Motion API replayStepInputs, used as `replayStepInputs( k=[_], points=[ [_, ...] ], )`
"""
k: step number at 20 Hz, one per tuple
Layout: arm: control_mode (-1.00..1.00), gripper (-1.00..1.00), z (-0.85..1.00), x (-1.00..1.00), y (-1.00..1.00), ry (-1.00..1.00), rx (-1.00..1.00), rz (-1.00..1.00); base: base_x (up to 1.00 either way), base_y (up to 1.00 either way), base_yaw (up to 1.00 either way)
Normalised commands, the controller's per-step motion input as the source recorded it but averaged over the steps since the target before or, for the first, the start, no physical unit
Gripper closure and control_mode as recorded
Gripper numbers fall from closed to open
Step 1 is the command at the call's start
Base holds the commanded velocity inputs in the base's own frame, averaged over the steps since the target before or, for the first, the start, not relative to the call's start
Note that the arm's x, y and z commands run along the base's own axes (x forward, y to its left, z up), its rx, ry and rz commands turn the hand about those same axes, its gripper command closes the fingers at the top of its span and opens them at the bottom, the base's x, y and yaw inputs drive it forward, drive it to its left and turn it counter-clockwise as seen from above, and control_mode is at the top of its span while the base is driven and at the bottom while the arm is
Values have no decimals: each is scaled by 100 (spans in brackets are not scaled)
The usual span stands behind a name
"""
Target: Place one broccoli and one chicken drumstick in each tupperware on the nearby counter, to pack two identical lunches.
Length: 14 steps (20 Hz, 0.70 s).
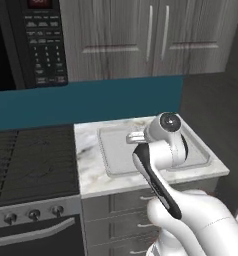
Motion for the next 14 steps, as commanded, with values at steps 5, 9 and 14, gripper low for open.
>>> replayStepInputs(
  k=[5, 9, 14],
  points=[
    [100, 100, 0, 0, 0, 0, 0, 0, 73, 27, -6],
    [-100, 100, -25, 28, 23, 8, 0, -3, 0, 0, 0],
    [-100, 100, -36, 6, 21, 7, 0, 0, 0, 0, 0]
  ],
)
